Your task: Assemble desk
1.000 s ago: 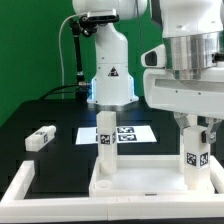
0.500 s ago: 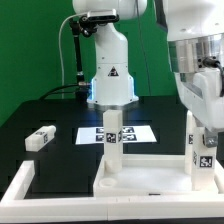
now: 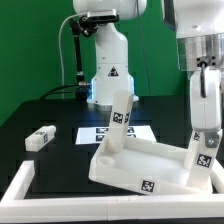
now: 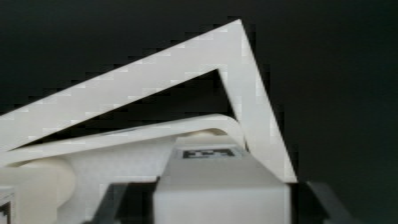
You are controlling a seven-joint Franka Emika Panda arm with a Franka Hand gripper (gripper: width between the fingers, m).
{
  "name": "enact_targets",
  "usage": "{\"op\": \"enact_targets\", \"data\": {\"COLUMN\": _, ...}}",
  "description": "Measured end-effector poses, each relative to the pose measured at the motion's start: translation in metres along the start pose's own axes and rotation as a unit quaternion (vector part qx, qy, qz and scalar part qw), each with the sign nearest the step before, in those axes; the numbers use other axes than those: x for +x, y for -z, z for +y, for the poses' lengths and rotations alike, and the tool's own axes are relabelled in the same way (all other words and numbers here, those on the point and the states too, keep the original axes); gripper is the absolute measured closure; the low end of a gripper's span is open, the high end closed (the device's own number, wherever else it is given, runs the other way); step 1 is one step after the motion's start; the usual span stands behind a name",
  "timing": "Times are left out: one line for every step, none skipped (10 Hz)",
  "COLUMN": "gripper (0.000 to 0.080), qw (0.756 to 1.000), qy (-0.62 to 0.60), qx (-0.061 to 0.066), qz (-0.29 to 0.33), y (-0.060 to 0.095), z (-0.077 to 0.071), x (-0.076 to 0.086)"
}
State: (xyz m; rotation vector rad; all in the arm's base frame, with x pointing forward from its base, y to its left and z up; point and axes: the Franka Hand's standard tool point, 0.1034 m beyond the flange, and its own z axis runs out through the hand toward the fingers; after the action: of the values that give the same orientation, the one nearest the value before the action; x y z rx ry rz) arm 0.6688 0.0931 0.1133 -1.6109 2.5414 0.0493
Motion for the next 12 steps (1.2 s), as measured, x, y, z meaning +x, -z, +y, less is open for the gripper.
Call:
{"op": "enact_targets", "data": {"gripper": 0.0509, "qw": 1.0, "qy": 0.012, "qx": 0.0, "qz": 0.0, "y": 0.0, "z": 0.0, "x": 0.0}}
{"op": "enact_targets", "data": {"gripper": 0.041, "qw": 1.0, "qy": 0.017, "qx": 0.0, "qz": 0.0, "y": -0.001, "z": 0.0, "x": 0.0}}
{"op": "enact_targets", "data": {"gripper": 0.0273, "qw": 1.0, "qy": 0.017, "qx": 0.0, "qz": 0.0, "y": -0.001, "z": 0.0, "x": 0.0}}
{"op": "enact_targets", "data": {"gripper": 0.0273, "qw": 1.0, "qy": 0.018, "qx": 0.0, "qz": 0.0, "y": -0.001, "z": 0.0, "x": 0.0}}
{"op": "enact_targets", "data": {"gripper": 0.017, "qw": 1.0, "qy": 0.019, "qx": 0.0, "qz": 0.0, "y": -0.001, "z": 0.0, "x": 0.0}}
{"op": "enact_targets", "data": {"gripper": 0.0156, "qw": 1.0, "qy": 0.02, "qx": 0.0, "qz": 0.0, "y": -0.001, "z": 0.0, "x": 0.0}}
{"op": "enact_targets", "data": {"gripper": 0.0151, "qw": 1.0, "qy": 0.024, "qx": 0.001, "qz": -0.001, "y": 0.001, "z": 0.0, "x": -0.001}}
{"op": "enact_targets", "data": {"gripper": 0.0151, "qw": 0.998, "qy": 0.062, "qx": 0.009, "qz": -0.014, "y": 0.016, "z": 0.001, "x": 0.002}}
{"op": "enact_targets", "data": {"gripper": 0.015, "qw": 0.996, "qy": 0.078, "qx": 0.014, "qz": -0.029, "y": 0.04, "z": 0.009, "x": 0.015}}
{"op": "enact_targets", "data": {"gripper": 0.015, "qw": 0.997, "qy": 0.075, "qx": 0.014, "qz": -0.033, "y": 0.053, "z": 0.014, "x": 0.027}}
{"op": "enact_targets", "data": {"gripper": 0.015, "qw": 0.996, "qy": 0.077, "qx": 0.012, "qz": -0.03, "y": 0.048, "z": 0.015, "x": 0.026}}
{"op": "enact_targets", "data": {"gripper": 0.015, "qw": 0.996, "qy": 0.08, "qx": 0.011, "qz": -0.028, "y": 0.043, "z": 0.015, "x": 0.024}}
